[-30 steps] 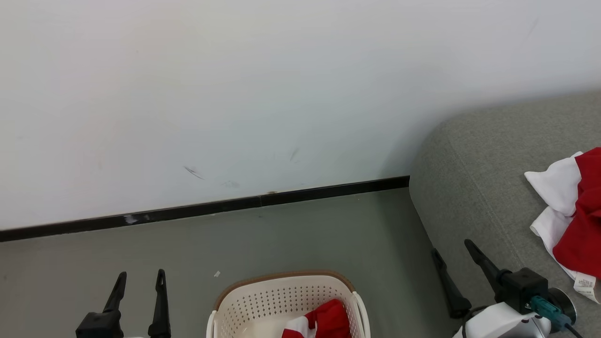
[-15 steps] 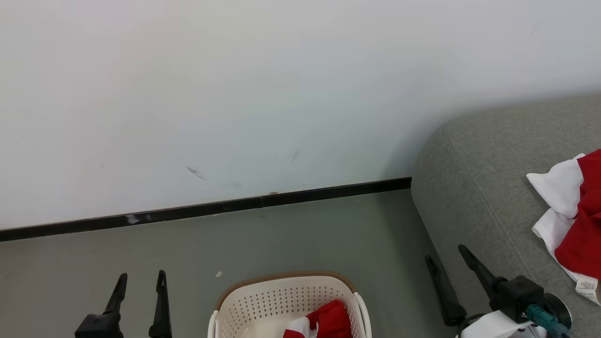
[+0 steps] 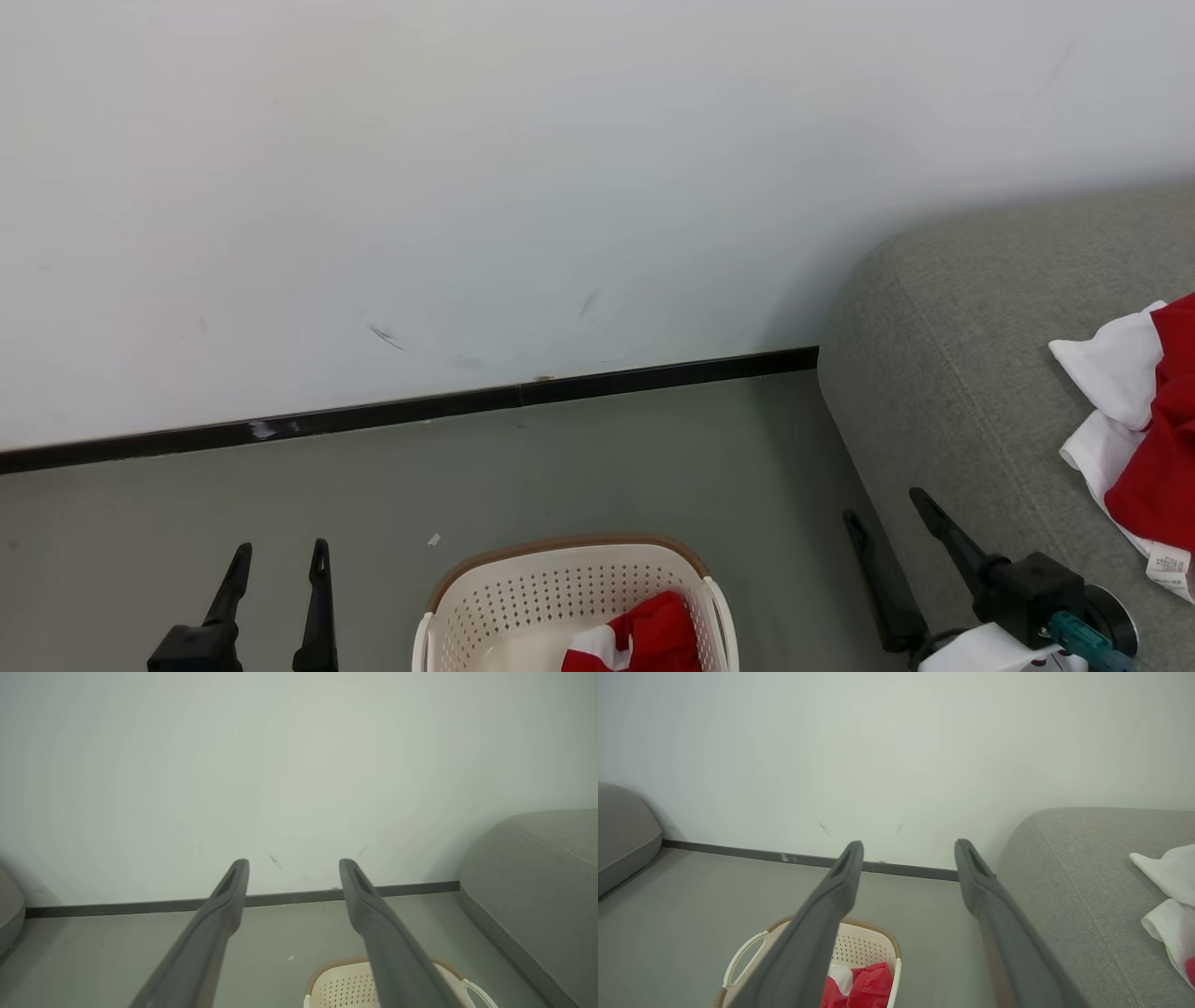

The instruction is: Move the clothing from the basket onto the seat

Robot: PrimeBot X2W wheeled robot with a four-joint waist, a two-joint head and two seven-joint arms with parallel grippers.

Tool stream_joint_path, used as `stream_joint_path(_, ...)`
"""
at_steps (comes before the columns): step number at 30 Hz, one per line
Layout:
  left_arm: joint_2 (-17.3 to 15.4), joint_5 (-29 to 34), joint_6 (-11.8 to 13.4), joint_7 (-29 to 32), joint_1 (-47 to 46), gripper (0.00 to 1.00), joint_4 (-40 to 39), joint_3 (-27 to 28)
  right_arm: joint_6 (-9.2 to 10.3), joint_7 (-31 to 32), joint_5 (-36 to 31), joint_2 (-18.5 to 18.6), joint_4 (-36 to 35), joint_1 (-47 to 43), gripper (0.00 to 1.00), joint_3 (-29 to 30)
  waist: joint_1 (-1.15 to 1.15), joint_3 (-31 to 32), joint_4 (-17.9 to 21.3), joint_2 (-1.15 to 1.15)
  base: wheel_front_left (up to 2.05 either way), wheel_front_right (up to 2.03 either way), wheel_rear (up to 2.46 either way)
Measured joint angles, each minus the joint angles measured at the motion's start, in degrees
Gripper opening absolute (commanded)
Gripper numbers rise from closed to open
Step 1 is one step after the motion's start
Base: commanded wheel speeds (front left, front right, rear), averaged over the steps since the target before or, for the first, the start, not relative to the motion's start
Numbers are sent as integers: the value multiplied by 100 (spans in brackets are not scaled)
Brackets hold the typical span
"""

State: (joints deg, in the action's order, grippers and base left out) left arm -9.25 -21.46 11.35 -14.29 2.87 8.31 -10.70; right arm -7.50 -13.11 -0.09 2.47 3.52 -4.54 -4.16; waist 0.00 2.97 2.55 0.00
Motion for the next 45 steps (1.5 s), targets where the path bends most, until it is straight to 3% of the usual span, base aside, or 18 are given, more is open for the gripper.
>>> stream_joint_path(10,-200,248,-201,10,-15,100,108,-292,0,0,-57,-8,-238,-3,100,88,0,-128,27,0,0,0,0)
stream_joint_path(20,-164,396,-499,237,-536,100,255,-721,0,22,-245,-15,-611,-135,100,454,0,-400,106,0,0,0,0)
stream_joint_path(45,-125,653,-682,422,-1450,100,409,-966,0,59,-243,-20,-1279,103,100,474,0,-1532,333,0,0,0,0)
